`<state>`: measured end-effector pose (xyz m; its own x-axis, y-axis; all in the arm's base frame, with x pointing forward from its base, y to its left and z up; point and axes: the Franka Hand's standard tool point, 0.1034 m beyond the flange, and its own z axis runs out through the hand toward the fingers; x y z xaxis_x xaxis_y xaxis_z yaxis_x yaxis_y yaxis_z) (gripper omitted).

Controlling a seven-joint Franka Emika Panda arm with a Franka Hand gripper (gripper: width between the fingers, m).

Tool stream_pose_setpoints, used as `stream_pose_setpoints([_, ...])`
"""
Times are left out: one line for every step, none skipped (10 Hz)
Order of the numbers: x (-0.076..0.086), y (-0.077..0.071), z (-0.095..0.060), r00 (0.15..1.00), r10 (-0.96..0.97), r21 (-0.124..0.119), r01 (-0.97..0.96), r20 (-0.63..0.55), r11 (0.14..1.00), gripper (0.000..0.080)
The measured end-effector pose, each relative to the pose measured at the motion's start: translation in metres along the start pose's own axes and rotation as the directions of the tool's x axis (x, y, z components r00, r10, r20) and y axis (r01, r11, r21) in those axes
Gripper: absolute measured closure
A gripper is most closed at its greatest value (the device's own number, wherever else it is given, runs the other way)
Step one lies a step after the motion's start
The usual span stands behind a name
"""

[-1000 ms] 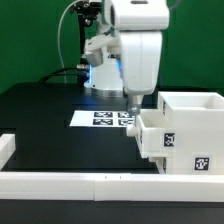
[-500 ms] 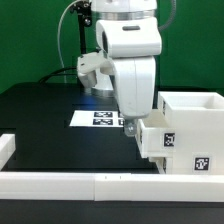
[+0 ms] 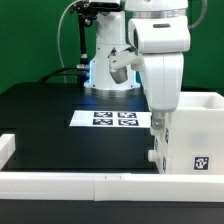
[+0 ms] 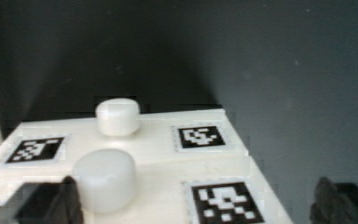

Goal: Assemble drawer

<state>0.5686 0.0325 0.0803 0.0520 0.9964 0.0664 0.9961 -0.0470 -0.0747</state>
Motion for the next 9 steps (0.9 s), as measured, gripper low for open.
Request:
stream_pose_setpoints([0.000,0.000,0.001,1.000,0.009,-0.007,-0.009,0.000,1.000,0.0150])
stream_pose_setpoints([0.000,0.000,0.001,1.000,0.010,-0.009,-0.010,-0.001,1.000,0.0150])
stream_pose_setpoints([-0.004,0.000,0.002,1.000,0.003,-0.008,-0.003,-0.002,1.000,0.0150])
stream_pose_setpoints([-0.011,0.001,0.000,1.000,-0.011,-0.007,0.011,0.001,1.000,0.0150])
stream_pose_setpoints([-0.021,0.004,-0.002,1.000,-0.012,-0.011,0.012,0.005,1.000,0.0150])
stream_pose_setpoints([-0.026,0.004,-0.004,1.000,-0.005,-0.013,0.005,0.007,1.000,0.0150])
stream_pose_setpoints([-0.025,0.004,-0.003,1.000,-0.005,-0.011,0.005,0.006,1.000,0.0150])
stream_pose_setpoints([-0.025,0.003,-0.002,1.000,-0.005,-0.011,0.005,0.006,1.000,0.0150])
stream_pose_setpoints([-0.025,0.003,-0.002,1.000,-0.005,-0.010,0.005,0.006,1.000,0.0150])
